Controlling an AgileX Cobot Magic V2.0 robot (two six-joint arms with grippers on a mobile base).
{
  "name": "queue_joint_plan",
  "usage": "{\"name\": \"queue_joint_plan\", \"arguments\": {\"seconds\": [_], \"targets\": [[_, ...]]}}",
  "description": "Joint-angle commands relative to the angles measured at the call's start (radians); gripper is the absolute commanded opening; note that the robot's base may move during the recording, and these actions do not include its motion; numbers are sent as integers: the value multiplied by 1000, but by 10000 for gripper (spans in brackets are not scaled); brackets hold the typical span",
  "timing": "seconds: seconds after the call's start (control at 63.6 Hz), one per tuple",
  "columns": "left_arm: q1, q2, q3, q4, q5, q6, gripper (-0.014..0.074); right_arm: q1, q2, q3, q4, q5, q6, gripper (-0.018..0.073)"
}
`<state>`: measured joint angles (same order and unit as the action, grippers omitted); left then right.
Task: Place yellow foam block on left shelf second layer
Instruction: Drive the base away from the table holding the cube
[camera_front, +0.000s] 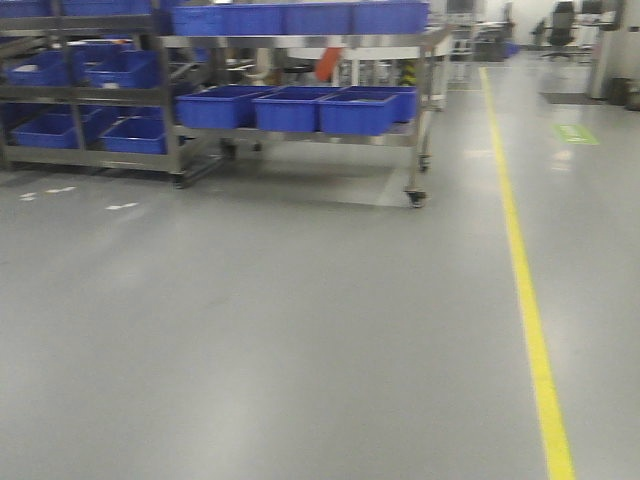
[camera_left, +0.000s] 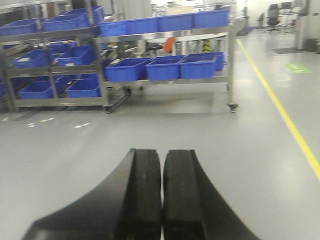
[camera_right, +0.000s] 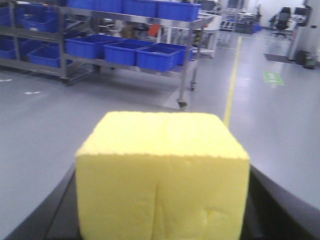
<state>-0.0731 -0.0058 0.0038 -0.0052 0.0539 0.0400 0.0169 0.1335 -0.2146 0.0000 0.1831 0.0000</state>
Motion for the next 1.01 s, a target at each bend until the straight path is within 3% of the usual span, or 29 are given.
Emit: {"name": "queue_joint_plan", "arguments": {"seconds": [0.0, 0.99], "targets": [[-7, -21, 26, -6, -83, -3, 124, -5, 12, -29, 0, -97, -13, 487], [-7, -21, 26, -6, -83, -3, 124, -5, 12, -29, 0, -97, -13, 487]]}}
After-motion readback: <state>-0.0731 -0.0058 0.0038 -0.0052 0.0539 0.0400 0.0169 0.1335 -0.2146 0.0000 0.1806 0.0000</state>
